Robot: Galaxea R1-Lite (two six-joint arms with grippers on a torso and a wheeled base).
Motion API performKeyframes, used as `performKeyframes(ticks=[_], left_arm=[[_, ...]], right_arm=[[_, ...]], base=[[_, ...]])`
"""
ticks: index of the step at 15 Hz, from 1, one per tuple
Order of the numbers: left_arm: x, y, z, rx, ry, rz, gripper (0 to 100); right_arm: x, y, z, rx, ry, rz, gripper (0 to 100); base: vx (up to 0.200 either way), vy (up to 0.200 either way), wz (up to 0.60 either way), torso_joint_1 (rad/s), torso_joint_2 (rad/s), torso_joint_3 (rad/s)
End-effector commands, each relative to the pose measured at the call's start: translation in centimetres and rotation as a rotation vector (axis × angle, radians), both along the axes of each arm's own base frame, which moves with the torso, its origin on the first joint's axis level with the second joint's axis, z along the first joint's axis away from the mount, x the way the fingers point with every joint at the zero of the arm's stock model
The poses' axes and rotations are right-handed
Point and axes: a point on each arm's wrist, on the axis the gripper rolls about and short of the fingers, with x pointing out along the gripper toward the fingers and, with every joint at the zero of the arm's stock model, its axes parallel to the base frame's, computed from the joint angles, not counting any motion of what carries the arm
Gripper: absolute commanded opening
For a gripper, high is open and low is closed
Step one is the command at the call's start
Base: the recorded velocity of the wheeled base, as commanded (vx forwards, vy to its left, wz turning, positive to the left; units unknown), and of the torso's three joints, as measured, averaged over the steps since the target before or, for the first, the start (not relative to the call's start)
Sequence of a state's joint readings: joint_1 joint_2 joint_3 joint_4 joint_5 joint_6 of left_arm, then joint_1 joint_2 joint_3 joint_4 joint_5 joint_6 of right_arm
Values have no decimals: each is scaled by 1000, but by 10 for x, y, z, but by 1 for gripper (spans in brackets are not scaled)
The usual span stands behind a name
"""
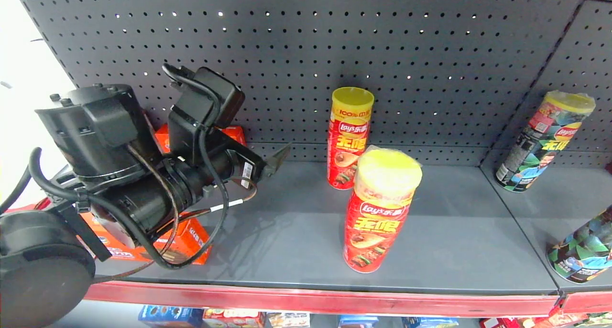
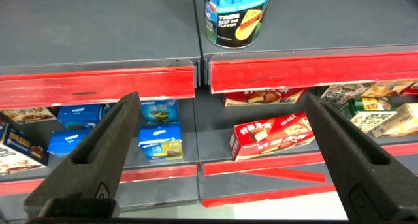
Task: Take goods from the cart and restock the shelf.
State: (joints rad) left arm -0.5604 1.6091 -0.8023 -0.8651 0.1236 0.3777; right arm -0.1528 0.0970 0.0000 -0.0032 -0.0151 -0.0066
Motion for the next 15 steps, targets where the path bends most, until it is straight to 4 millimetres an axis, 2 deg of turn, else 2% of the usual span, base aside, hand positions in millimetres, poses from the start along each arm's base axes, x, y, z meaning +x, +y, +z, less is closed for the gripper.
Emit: performKeyframes(ticks=[1, 2, 3, 5, 7, 9, 11, 15], left_arm=[[0, 1, -2, 2, 6, 4, 100], [0, 2, -2, 0, 3, 7, 100], [2, 1, 1, -5, -4, 7, 100], [2, 1, 0, -4, -3, 7, 100], [2, 1, -2, -2, 1, 7, 100], [2, 2, -1, -3, -2, 9, 100], [1, 2, -1, -5, -1, 9, 100], [1, 7, -5, 2, 7, 23, 100]], right_arm=[[-3, 0, 26, 5, -110, -6, 100], [8, -2, 72, 95, -110, -15, 100], [12, -2, 89, 90, -120, 18, 100], [9, 0, 109, 47, -151, 143, 100], [21, 0, 135, 47, -139, 232, 100], [39, 2, 162, 5, -123, 335, 100], [63, 7, 181, -47, -87, 451, 100], [104, 24, 201, -77, -30, 592, 100]], base=[[0, 0, 0, 0, 0, 0], [0, 0, 0, 0, 0, 0], [0, 0, 0, 0, 0, 0], [0, 0, 0, 0, 0, 0], [0, 0, 0, 0, 0, 0], [0, 0, 0, 0, 0, 0], [0, 0, 0, 0, 0, 0], [0, 0, 0, 0, 0, 0]])
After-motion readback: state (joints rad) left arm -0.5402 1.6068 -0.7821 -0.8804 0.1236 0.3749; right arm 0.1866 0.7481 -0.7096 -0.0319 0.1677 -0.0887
